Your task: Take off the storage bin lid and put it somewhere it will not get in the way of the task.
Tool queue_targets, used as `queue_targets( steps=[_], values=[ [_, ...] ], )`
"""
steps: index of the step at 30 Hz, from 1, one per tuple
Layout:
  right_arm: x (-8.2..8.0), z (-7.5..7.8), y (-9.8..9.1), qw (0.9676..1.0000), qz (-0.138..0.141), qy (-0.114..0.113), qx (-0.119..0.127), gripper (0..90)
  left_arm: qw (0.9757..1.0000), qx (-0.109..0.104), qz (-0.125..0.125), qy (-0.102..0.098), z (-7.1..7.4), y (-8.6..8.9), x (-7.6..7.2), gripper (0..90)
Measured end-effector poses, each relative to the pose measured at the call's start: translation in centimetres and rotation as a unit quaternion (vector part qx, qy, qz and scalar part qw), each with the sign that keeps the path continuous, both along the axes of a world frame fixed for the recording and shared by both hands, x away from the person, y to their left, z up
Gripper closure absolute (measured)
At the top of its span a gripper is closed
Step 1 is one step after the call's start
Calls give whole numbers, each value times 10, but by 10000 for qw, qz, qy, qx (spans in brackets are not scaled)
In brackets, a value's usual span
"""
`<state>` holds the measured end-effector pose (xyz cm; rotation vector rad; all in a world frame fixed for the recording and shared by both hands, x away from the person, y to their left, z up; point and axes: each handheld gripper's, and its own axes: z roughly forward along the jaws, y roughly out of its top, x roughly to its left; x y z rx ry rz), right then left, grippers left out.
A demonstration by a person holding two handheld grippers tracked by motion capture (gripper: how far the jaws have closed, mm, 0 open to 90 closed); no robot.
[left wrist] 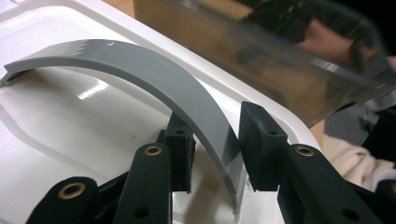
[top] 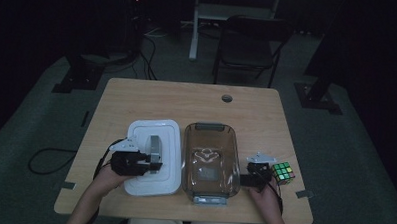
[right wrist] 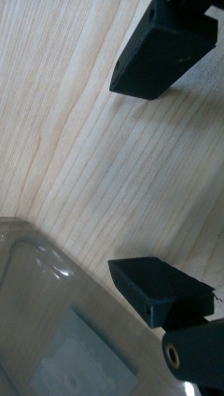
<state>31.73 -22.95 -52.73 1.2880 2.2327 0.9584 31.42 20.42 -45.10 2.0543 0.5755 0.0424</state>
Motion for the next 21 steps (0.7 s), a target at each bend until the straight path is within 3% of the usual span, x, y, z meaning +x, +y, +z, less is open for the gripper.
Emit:
queue_targets(
  steps=[9, 21],
  values=[
    [0, 0, 0, 10000, 1, -1, -3, 131, 9995, 134, -136, 241, -30, -9, 14, 671],
    [0, 0, 0, 10000, 2, -1, -3, 131, 9986, 221, -178, 445, -54, -17, 26, 671]
  ],
)
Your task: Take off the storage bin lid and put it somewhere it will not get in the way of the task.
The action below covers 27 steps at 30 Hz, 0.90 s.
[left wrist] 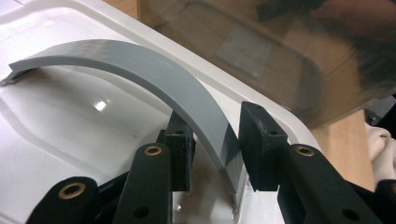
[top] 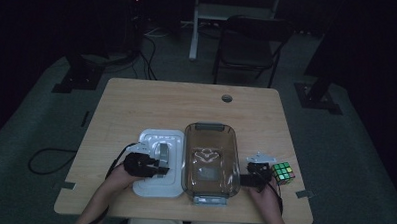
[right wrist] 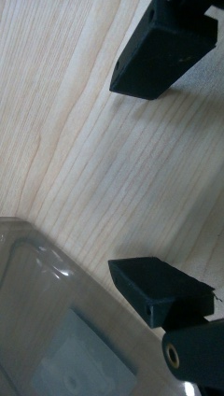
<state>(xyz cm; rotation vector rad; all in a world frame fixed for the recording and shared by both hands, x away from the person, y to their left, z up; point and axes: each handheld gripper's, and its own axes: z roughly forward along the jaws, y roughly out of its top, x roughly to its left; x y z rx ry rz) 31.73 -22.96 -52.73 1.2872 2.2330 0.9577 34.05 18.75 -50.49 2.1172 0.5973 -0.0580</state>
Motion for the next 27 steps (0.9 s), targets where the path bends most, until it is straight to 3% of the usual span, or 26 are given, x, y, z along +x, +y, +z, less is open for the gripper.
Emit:
queue_targets(
  steps=[7, 10, 12, 15, 19, 27],
  values=[
    [0, 0, 0, 10000, 1, -2, 0, 131, 9998, -29, 86, 195, -13, 0, 7, 650],
    [0, 0, 0, 10000, -1, 1, 1, 131, 9997, 6, 199, 115, -12, -1, 5, 586],
    [0, 0, 0, 10000, 0, 0, 0, 131, 9997, 10, 224, 89, -10, -2, 4, 482],
    [0, 0, 0, 10000, 1, -1, 1, 131, 9994, 79, 322, 53, -5, -1, 3, 480],
    [0, 0, 0, 10000, -1, 1, 0, 131, 9988, 16, 488, 33, -1, 4, 2, 446],
    [0, 0, 0, 10000, -1, 0, 1, 131, 9966, -96, 810, -100, 6, 12, -4, 284]
  ],
)
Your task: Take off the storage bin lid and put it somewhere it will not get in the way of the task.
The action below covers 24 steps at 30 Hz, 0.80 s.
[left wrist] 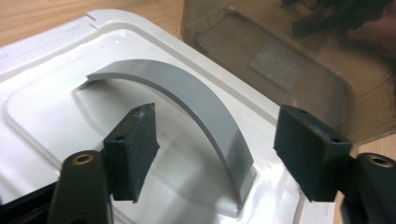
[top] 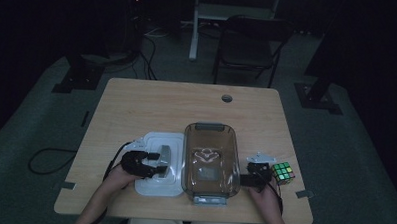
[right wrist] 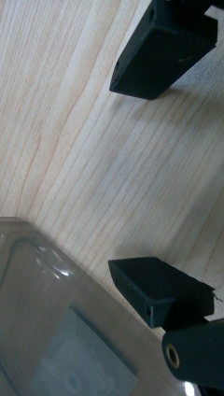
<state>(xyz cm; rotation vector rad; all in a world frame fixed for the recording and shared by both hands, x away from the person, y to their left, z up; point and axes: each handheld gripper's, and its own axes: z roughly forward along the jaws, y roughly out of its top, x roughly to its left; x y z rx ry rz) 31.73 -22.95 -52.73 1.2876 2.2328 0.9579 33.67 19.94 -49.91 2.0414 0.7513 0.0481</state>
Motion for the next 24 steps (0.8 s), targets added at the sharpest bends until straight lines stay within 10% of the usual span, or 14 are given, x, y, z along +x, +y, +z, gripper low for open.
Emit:
queue_targets(
  steps=[15, 24],
  values=[
    [0, 0, 0, 10000, 0, -1, 0, 131, 9947, 93, 992, -249, 6, 30, -12, 51],
    [0, 0, 0, 10000, 0, 0, 0, 131, 9777, 340, 1984, -593, 8, 47, -29, 6]
  ],
)
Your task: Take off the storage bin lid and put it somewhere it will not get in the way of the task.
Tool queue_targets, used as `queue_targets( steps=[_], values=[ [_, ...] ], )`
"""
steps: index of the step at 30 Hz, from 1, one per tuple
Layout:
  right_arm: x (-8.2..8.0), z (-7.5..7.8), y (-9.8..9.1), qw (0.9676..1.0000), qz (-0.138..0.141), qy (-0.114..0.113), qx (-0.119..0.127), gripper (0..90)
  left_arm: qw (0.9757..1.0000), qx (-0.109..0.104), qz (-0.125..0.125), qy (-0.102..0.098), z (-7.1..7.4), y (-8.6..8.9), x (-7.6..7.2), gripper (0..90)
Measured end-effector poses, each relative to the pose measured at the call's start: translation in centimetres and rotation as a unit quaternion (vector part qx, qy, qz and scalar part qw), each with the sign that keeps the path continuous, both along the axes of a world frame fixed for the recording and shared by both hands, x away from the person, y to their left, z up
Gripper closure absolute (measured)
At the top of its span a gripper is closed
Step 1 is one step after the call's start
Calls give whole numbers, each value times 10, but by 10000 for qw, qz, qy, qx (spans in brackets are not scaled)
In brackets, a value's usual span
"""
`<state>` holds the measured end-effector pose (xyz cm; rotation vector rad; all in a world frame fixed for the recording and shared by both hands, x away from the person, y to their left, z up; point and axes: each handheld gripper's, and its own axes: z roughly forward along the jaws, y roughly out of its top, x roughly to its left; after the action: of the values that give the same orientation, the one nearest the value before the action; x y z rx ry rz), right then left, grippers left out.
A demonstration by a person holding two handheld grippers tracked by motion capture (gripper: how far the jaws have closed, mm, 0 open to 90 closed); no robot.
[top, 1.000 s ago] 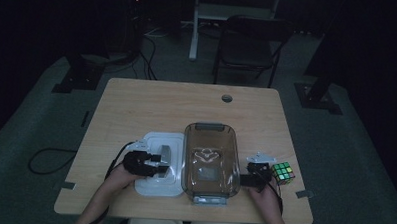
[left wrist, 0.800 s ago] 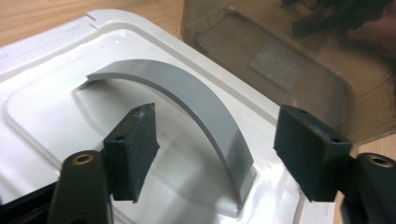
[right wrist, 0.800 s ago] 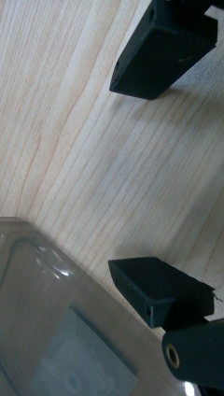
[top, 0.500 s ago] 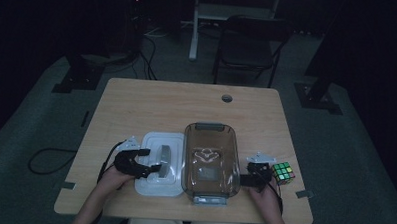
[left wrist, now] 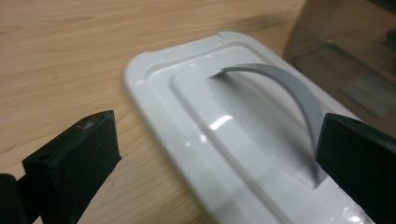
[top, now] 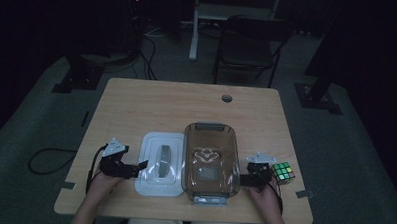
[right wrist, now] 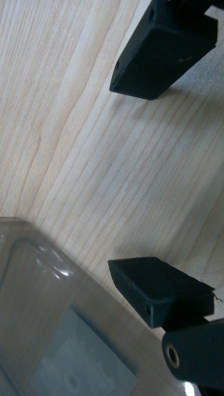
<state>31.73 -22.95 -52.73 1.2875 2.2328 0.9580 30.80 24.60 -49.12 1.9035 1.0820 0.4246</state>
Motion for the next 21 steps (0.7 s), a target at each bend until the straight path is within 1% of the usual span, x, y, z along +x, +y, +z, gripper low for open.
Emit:
queue_targets(
  steps=[3, 6, 7, 9, 10, 13, 14, 15, 17, 18, 19, 20, 21],
  values=[
    [0, 0, 0, 10000, 2, -2, 0, 131, 9997, 86, 218, -76, -2, 5, -3, 6],
    [0, 0, 0, 10000, 1, -2, 0, 131, 9987, 231, 444, -66, -4, 9, -5, 6],
    [0, 0, 0, 10000, -1, 0, 0, 131, 9982, 240, 540, -66, -5, 11, -5, 6],
    [0, 0, 0, 10000, 2, -2, -1, 131, 9973, 159, 719, 23, -7, 14, -5, 6],
    [0, 0, 0, 10000, 2, -2, 0, 131, 9967, 140, 802, 36, -7, 15, -5, 6],
    [0, 0, 0, 10000, 2, -1, 0, 131, 9943, 321, 1014, 75, -9, 18, -6, 6],
    [0, 0, 0, 10000, 2, -1, 0, 131, 9943, 321, 1014, 75, -9, 18, -6, 6],
    [0, 0, 0, 10000, 1, -1, 0, 131, 9936, 357, 1069, 62, -10, 19, -6, 6],
    [0, 0, 0, 10000, 2, -2, 0, 131, 9910, 471, 1248, 75, -11, 21, -7, 6],
    [0, 0, 0, 10000, 1, -1, 1, 131, 9891, 552, 1365, 75, -12, 23, -7, 6],
    [0, 0, 0, 10000, 1, -1, 0, 131, 9872, 602, 1471, 80, -13, 25, -7, 6],
    [0, 0, 0, 10000, 2, -2, 0, 131, 9858, 621, 1558, 76, -14, 27, -7, 6],
    [0, 0, 0, 10000, -1, 0, 0, 131, 9846, 659, 1617, 115, -15, 29, -7, 6]
  ],
)
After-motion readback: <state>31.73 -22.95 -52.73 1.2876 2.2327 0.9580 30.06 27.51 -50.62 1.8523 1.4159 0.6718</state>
